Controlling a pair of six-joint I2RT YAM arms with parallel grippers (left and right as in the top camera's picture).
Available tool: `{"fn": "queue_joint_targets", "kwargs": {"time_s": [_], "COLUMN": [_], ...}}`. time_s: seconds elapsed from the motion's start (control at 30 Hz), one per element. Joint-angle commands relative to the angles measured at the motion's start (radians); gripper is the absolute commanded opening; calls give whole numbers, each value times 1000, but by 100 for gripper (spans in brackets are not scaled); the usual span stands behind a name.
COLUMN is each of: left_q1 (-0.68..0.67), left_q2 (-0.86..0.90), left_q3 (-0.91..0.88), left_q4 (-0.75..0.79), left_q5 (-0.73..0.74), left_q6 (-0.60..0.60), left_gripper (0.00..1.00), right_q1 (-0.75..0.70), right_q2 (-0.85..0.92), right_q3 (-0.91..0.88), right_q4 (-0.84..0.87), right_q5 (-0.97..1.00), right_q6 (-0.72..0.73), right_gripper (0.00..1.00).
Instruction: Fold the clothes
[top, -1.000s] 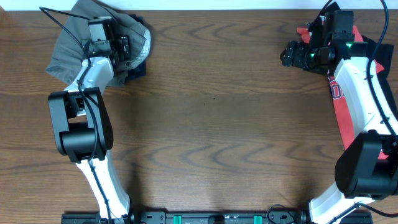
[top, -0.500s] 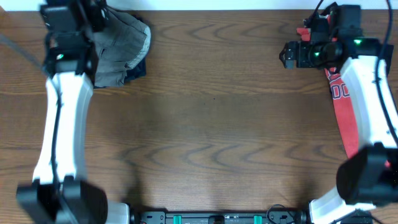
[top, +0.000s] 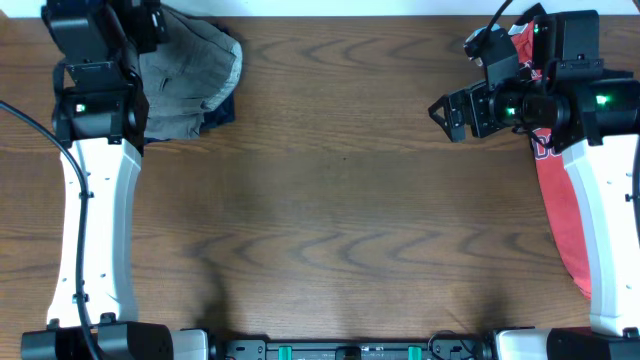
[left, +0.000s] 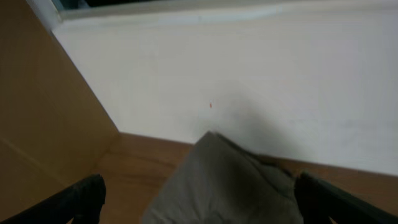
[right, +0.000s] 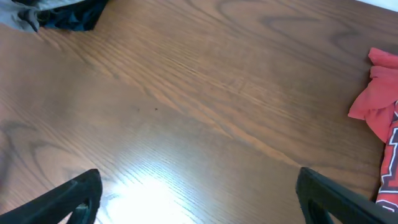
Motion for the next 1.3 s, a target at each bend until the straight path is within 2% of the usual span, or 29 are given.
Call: {"fn": "queue_joint_targets", "kwargs": {"time_s": [0.0,0.43,0.63,0.8,1.0,1.27], "left_q1": [2,2,2,2,2,2], "left_q2": [2,2,2,2,2,2], "left_q3": [-3,-3,-3,-3,-4,-4], "left_q4": [-35,-290,-377,-428,-441,-443], "left_q5": [-4,-4,-4,-4,-4,-4], "left_q6": [-9,-9,-9,-9,-9,-9], "left_gripper": [98,98,98,98,98,98], "right_q1": [11,11,31,67,82,82], "right_q2": [3,3,-61,-209,-452,-767], "right_q3": [5,2,-47,-274,-722,-1172], "right_q4": [0,1,124,394,807,1000], "right_q5": [-6,-8,77,160,156,165], "right_q6": [-19,-19,-19,-19,-19,7], "right_gripper": [99,99,99,99,99,99]}}
